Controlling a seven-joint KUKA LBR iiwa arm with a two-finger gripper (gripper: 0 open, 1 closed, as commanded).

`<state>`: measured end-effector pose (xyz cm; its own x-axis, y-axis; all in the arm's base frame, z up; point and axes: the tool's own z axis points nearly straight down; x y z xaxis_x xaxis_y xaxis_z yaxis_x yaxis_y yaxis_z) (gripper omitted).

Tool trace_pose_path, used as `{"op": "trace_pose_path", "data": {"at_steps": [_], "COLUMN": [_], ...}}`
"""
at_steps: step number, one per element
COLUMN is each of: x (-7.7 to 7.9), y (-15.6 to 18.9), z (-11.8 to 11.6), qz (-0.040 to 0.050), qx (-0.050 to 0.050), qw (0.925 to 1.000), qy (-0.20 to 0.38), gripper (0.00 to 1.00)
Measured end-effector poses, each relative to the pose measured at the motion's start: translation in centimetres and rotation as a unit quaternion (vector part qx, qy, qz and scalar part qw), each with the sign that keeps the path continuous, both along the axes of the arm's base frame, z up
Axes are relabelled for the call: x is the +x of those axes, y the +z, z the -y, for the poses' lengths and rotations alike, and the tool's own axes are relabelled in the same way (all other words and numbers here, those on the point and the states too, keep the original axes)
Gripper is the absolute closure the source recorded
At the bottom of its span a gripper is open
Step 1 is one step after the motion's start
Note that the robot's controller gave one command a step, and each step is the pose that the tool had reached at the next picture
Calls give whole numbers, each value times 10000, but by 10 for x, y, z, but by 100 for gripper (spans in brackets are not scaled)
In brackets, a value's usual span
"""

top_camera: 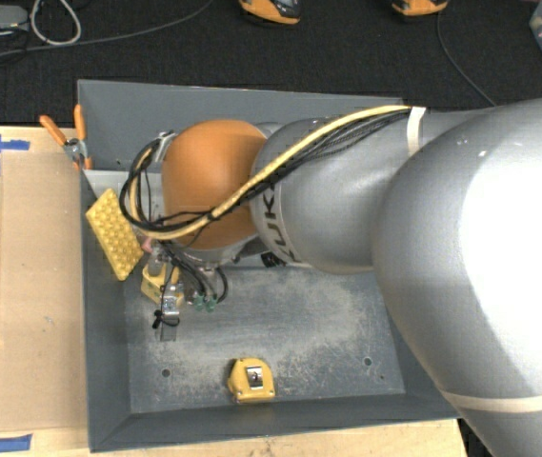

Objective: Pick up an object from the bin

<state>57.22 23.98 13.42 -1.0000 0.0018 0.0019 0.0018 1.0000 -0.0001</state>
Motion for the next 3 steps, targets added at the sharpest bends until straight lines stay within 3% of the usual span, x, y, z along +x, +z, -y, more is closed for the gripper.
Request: {"op": "trace_pose_path", "data": {"at_steps": [1, 2, 3], "x": [38, 64, 49], "y": [6, 6, -22], "z": [47, 89, 54], "qz": [-13, -11, -20], "qx": [-1, -9, 6], "qw": [9984, 9978, 10000], "qy": [-558, -662, 20], "gripper": [0, 0, 0]}}
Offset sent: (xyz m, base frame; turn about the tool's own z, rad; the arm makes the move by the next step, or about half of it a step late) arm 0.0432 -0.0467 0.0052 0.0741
